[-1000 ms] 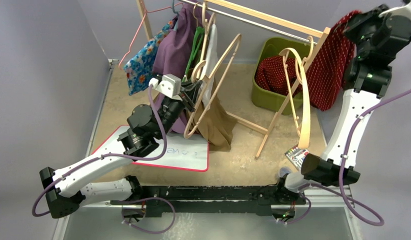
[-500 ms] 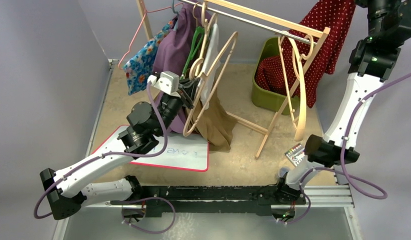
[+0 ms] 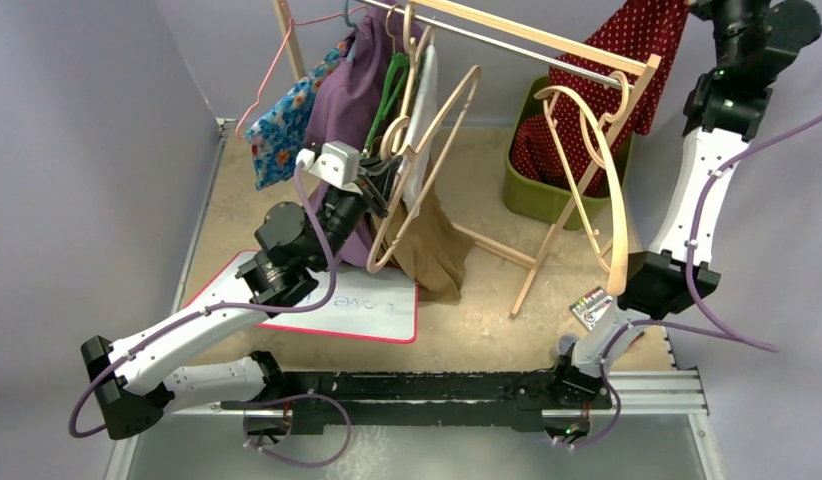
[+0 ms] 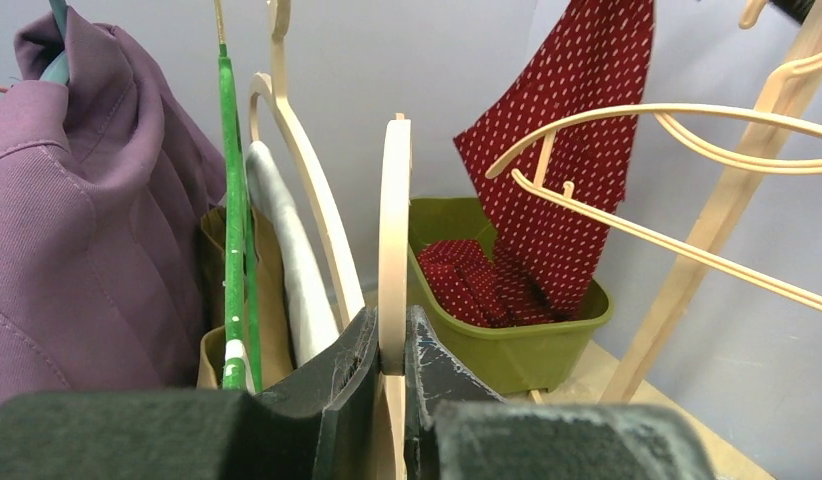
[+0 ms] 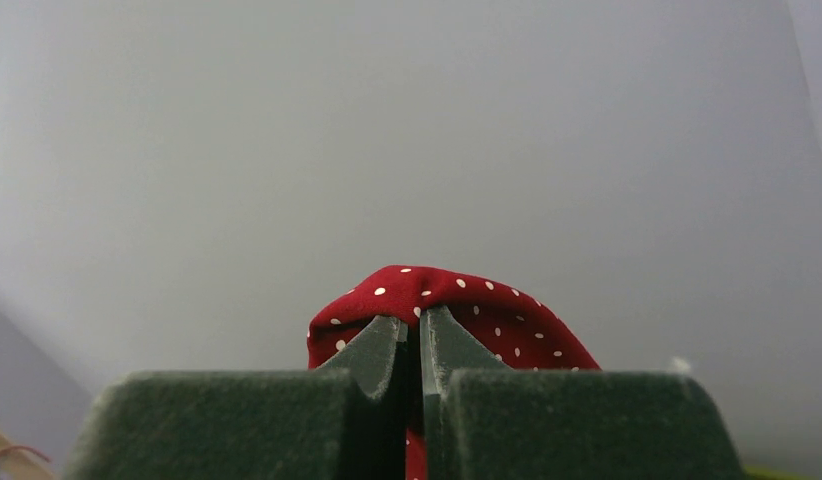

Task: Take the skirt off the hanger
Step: Place the skirt in the bin, then place the hanger at the clothesline.

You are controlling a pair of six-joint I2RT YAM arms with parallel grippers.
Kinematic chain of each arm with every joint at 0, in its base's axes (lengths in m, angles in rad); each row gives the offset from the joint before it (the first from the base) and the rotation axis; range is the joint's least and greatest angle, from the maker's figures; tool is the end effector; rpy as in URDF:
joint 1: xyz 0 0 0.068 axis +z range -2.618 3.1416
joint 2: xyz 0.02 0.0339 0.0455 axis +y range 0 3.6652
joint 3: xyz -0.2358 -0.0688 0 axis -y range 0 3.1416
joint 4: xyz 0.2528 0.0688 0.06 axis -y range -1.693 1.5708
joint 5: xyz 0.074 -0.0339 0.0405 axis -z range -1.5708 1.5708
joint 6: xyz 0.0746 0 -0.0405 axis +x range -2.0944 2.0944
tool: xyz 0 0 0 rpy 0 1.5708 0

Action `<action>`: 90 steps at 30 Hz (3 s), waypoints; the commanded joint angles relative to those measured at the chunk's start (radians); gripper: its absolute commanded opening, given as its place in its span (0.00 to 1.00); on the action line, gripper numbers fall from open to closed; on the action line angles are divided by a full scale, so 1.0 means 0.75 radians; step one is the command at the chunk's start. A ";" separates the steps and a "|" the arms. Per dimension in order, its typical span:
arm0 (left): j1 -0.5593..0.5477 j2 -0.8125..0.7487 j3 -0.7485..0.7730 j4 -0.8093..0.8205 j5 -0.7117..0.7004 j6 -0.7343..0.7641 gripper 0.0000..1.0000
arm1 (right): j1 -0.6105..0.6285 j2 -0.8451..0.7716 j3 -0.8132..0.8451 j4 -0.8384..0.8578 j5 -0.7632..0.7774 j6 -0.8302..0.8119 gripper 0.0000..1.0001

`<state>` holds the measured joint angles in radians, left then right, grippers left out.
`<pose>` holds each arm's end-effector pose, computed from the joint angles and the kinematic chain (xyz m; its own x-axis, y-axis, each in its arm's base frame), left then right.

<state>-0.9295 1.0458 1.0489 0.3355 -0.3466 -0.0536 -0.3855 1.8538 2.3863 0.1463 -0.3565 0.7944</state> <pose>0.1940 -0.2175 0.4262 0.1683 -0.3097 -0.9358 0.5718 0.8040 -0.1632 0.3667 -0.1207 0.6103 0.4795 0.5270 -0.7017 -0.3445 0.8485 0.4018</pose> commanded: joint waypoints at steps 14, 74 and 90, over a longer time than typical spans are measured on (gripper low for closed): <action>0.018 -0.013 0.009 0.090 0.066 -0.078 0.00 | 0.137 -0.140 -1.109 -0.023 0.085 -0.461 0.03; -0.335 0.735 1.262 -0.605 -0.411 -0.507 0.00 | 0.136 -1.323 -1.584 -0.430 0.291 -0.569 0.99; -0.331 0.919 1.551 -0.620 -0.236 -0.679 0.00 | 0.136 -1.484 -1.097 -0.510 0.356 -0.548 0.99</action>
<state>-1.1790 1.7321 2.1368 -0.1558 -0.5785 -0.5079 -0.2836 0.7879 1.5162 -0.2684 -0.0956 0.3740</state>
